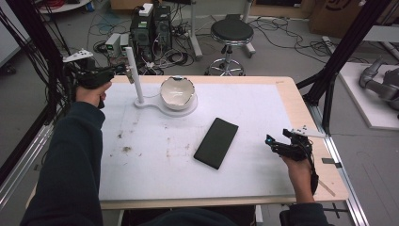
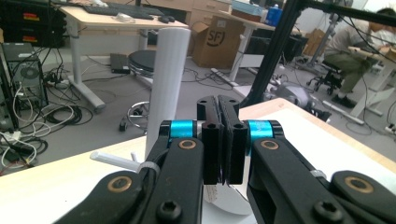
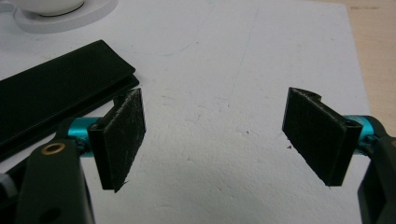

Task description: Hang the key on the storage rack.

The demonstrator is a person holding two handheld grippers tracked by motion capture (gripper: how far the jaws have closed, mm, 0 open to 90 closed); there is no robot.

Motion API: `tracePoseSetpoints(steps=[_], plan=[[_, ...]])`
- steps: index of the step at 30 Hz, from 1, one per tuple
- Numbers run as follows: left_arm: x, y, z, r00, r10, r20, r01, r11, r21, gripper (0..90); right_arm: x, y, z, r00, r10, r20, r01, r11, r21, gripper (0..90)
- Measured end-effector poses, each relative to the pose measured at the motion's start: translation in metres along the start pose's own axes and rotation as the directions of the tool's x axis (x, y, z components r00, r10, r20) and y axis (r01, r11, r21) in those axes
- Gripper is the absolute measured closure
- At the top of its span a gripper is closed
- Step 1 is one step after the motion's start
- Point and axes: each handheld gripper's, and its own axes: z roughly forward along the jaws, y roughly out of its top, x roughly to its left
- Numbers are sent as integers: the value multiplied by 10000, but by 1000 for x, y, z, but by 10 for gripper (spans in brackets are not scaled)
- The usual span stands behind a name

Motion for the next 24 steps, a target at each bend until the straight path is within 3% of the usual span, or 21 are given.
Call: tracePoseSetpoints(steps=[4,10,16,19,23,24], plan=[[4,-3,4,9999,-144,-51,144,9998,144,879,0,-1,-1,10000,18,18,-18,10000,14,216],[7,-4,7,9990,-429,-93,428,9990,-106,878,0,-1,-2,10000,28,42,-28,10000,25,216],[12,-6,9,9970,-734,-258,734,9973,-7,876,-1,-1,-2,10000,3,29,-3,10000,20,216],[11,-8,12,9971,-654,-392,660,9977,139,875,-1,-1,-3,10000,16,40,-16,10000,26,216],[14,-15,13,9922,-613,-1081,641,9977,229,858,-1,-1,-2,10000,24,38,-24,10000,42,216],[15,-18,12,9891,-630,-1330,678,9972,315,778,0,-1,-2,10000,30,29,-30,10000,34,216]])
